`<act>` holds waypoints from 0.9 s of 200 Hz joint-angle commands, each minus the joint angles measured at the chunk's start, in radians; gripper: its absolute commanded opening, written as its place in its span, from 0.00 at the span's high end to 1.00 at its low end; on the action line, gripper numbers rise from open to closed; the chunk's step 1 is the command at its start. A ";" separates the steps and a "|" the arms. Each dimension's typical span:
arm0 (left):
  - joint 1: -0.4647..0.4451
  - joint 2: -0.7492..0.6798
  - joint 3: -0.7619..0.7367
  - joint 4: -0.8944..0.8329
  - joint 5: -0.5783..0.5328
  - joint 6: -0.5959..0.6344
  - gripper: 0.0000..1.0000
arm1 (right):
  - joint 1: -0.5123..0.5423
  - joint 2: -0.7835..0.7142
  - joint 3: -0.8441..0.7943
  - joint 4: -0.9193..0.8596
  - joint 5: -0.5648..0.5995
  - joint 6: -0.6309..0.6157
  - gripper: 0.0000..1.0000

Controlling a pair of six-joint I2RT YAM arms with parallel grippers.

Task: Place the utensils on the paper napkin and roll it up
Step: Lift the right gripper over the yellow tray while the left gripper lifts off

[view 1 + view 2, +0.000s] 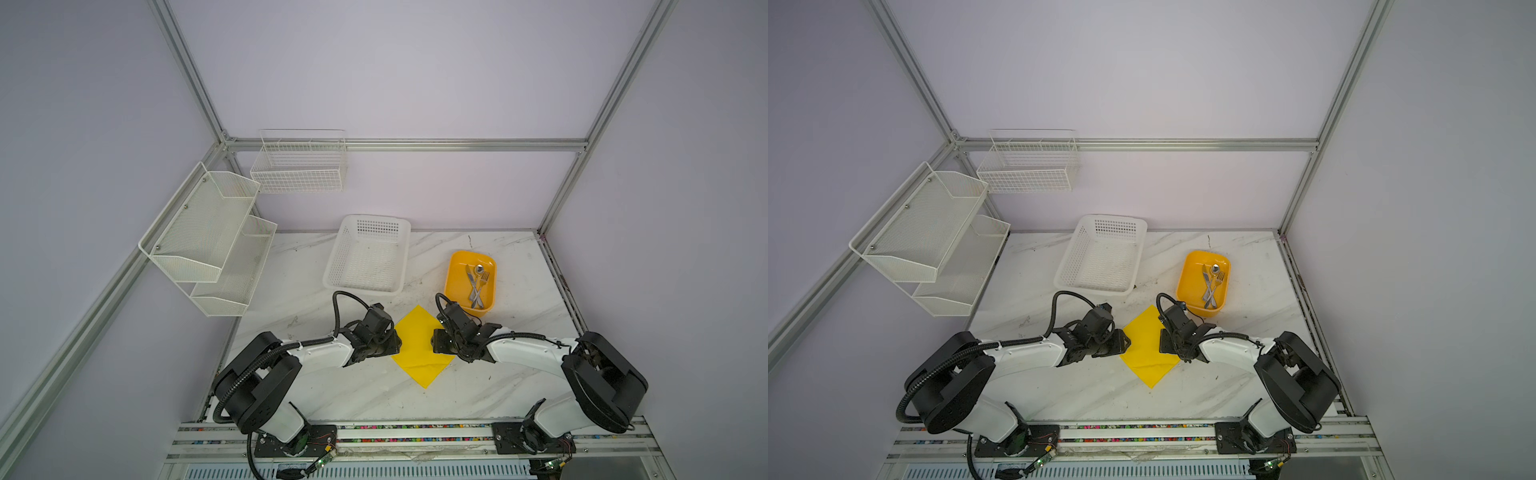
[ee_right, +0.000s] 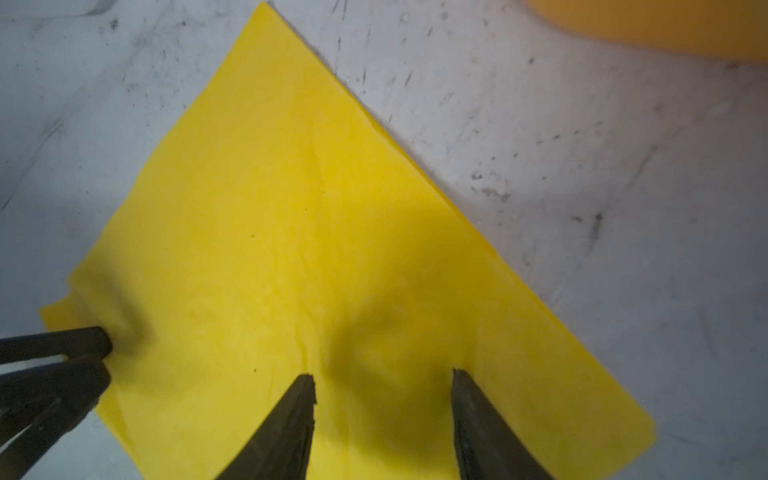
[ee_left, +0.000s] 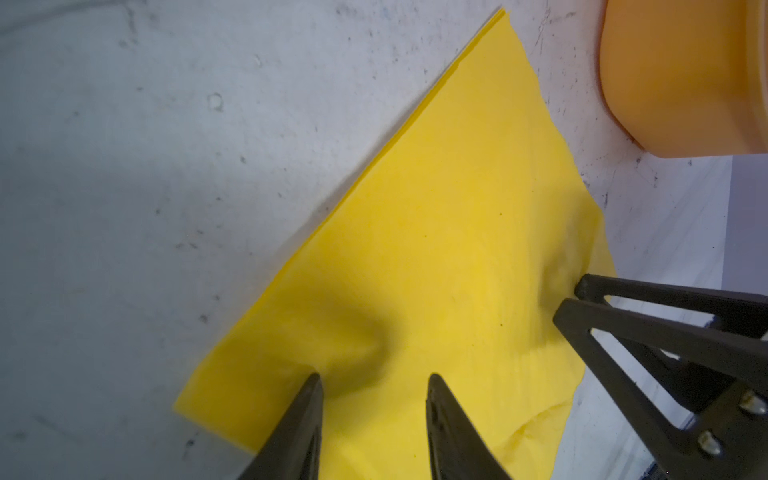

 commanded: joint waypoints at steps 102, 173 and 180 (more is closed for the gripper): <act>0.002 -0.316 0.053 -0.142 -0.130 0.214 0.28 | -0.342 -0.071 0.301 -0.156 0.025 -0.134 0.42; 0.004 -0.389 0.181 -0.265 -0.301 0.357 0.06 | -0.399 0.286 0.585 -0.229 -0.154 -0.218 0.44; 0.004 -0.386 0.198 -0.279 -0.309 0.366 0.05 | -0.397 0.311 0.611 -0.253 -0.196 -0.246 0.44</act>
